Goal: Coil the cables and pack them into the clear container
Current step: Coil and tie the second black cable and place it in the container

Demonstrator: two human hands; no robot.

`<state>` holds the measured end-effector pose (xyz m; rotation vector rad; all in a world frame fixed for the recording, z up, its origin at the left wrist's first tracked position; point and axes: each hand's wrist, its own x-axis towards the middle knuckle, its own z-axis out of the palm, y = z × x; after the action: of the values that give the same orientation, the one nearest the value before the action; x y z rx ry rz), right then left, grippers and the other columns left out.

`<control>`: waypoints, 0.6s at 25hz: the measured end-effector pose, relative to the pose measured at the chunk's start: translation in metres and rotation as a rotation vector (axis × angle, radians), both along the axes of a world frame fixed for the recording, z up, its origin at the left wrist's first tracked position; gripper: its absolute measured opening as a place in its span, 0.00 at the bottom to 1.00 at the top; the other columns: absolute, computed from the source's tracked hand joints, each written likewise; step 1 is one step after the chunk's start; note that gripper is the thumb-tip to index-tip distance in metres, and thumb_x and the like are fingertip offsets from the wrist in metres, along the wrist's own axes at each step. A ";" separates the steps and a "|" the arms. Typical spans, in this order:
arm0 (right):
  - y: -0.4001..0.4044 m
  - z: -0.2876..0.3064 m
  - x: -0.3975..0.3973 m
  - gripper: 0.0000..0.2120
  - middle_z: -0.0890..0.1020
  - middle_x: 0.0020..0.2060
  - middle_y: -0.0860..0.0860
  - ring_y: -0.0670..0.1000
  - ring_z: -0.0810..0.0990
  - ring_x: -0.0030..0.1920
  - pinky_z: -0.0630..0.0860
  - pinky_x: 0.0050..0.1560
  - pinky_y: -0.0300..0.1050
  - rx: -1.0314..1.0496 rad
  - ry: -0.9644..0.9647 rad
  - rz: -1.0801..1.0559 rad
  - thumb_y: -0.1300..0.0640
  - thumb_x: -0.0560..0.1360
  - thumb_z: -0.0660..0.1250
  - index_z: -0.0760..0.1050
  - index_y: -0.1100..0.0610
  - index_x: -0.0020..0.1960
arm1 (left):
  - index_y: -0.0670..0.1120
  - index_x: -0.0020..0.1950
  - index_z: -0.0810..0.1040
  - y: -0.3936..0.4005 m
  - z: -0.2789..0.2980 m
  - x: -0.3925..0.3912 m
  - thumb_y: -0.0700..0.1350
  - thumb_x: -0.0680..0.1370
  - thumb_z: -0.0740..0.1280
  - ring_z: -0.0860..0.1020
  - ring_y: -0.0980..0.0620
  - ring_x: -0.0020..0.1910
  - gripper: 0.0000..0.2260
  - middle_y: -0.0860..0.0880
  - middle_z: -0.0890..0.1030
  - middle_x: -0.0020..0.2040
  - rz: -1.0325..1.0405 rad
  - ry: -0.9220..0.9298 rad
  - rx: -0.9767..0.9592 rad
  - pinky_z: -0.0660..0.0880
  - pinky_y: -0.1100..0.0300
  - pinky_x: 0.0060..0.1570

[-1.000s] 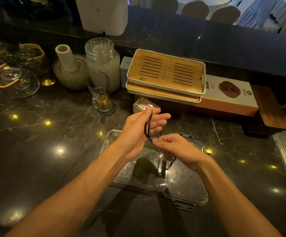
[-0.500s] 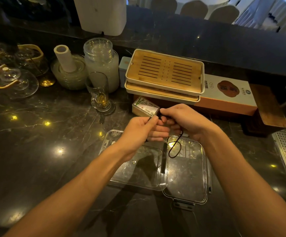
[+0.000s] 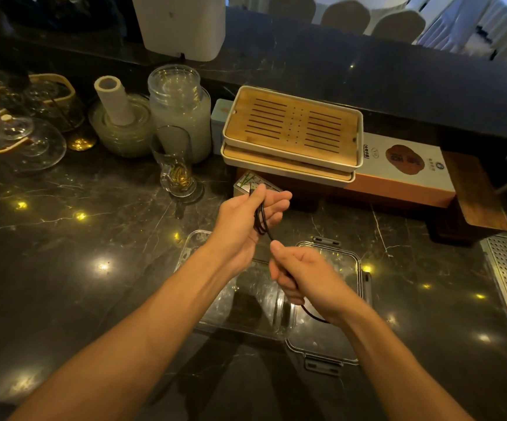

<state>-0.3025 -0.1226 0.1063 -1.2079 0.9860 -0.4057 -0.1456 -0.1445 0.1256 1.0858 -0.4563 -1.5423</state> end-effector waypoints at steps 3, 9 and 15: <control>-0.011 -0.019 -0.014 0.22 0.61 0.27 0.50 0.48 0.56 0.28 0.54 0.28 0.41 0.168 0.046 -0.049 0.38 0.76 0.69 0.71 0.51 0.32 | 0.32 0.65 0.77 0.003 0.002 0.004 0.44 0.85 0.61 0.83 0.60 0.38 0.17 0.47 0.87 0.47 -0.053 0.069 -0.008 0.77 0.70 0.34; -0.064 0.003 -0.023 0.11 0.66 0.29 0.48 0.44 0.60 0.26 0.55 0.25 0.37 0.175 0.082 -0.130 0.49 0.74 0.74 0.78 0.55 0.40 | 0.37 0.62 0.81 0.021 -0.008 0.004 0.46 0.83 0.64 0.86 0.53 0.41 0.14 0.38 0.86 0.54 -0.470 -0.072 0.030 0.81 0.65 0.39; -0.056 0.046 0.001 0.18 0.73 0.27 0.43 0.41 0.69 0.26 0.63 0.28 0.36 -0.206 0.341 -0.082 0.50 0.86 0.59 0.78 0.55 0.42 | 0.39 0.60 0.82 0.019 -0.014 -0.005 0.45 0.84 0.63 0.87 0.49 0.46 0.12 0.40 0.87 0.51 -0.258 -0.199 0.064 0.82 0.62 0.42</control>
<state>-0.3018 -0.1784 0.1518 -1.4572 1.3141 -0.3787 -0.1502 -0.1255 0.1116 1.2751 -0.7102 -1.6890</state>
